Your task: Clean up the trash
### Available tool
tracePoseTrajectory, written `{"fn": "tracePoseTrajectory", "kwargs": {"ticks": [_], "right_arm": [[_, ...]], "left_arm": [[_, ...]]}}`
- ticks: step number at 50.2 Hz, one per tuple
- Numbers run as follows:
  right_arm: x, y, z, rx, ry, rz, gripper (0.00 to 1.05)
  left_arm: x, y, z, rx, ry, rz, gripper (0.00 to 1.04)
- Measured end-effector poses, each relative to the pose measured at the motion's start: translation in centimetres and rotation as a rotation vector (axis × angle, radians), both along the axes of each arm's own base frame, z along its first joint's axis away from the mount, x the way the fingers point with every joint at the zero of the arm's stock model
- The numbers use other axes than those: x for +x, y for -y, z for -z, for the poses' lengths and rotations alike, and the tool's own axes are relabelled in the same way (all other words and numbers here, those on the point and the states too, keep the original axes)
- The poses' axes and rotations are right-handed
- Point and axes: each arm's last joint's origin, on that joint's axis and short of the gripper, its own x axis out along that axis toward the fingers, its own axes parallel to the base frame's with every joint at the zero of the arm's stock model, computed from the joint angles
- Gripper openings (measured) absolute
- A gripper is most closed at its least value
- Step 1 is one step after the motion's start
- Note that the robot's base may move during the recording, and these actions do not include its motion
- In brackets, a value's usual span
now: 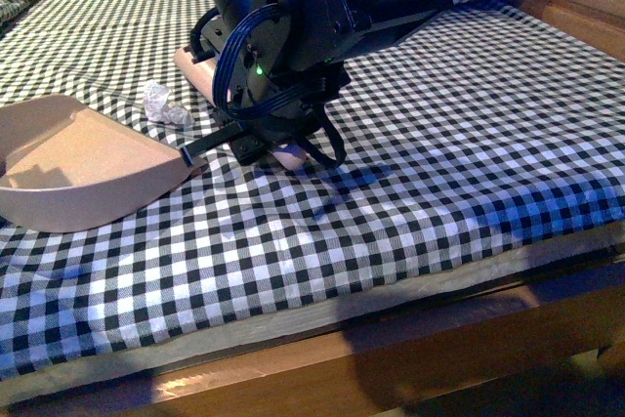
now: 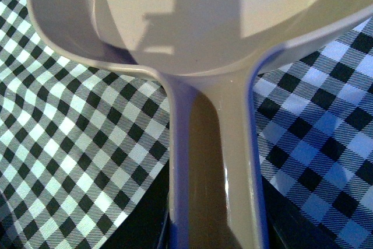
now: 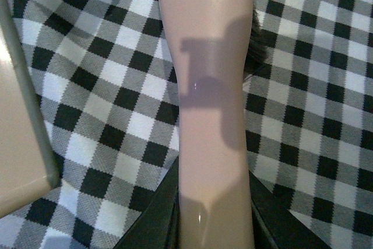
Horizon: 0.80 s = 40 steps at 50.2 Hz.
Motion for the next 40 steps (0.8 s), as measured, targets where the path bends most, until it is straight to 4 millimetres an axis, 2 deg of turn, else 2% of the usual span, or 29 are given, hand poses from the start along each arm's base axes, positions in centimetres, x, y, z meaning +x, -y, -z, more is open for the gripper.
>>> {"fn": "tracePoseTrajectory", "kwargs": {"ticks": [12, 25, 40], "right_arm": [[-1.6, -0.3, 0.1, 0.048, -0.061, -0.073, 0.20], [-4.6, -0.2, -1.4, 0.130, -0.123, -0.206, 0.20], [-6.7, 1.0, -3.6, 0.213, -0.155, -0.302, 0.20]], "left_arm": [[0.0, 0.0, 0.0, 0.000, 0.000, 0.000, 0.26], [0.0, 0.0, 0.0, 0.000, 0.000, 0.000, 0.26], [0.0, 0.0, 0.0, 0.000, 0.000, 0.000, 0.26]]}}
